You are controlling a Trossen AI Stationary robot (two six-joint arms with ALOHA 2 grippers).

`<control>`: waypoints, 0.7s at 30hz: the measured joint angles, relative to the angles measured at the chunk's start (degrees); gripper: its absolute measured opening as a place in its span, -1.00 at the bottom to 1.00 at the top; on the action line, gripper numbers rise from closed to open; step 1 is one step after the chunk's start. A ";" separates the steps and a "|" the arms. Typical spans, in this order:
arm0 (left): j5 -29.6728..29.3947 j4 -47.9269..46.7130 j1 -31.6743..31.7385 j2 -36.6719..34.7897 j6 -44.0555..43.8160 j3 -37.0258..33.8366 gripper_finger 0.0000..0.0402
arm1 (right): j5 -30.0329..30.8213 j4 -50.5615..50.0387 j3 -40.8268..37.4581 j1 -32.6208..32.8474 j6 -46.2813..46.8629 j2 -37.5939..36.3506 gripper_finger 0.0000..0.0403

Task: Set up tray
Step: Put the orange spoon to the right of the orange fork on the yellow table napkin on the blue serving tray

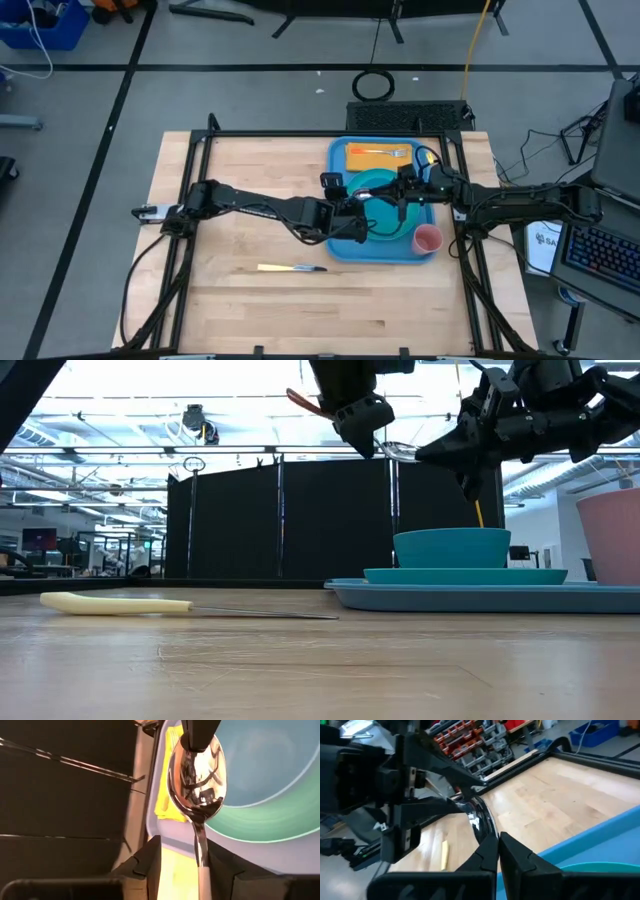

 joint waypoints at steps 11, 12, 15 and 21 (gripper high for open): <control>-6.39 -3.30 -0.53 -2.93 0.47 -0.07 -0.46 | 5.45 0.46 0.06 -0.82 -1.03 -0.09 -1.00; -5.16 -3.60 -0.52 -3.52 0.10 -0.07 -0.46 | 5.43 0.63 0.09 -0.82 -1.06 -0.11 -1.00; -3.64 -7.43 -0.58 -4.57 0.47 -0.07 -0.46 | 5.48 0.17 0.09 -0.80 -0.98 -0.26 -1.00; -5.20 -19.55 -0.56 -6.27 -8.42 -0.04 -0.46 | 5.74 -0.03 0.00 -0.82 -0.98 -0.63 -1.00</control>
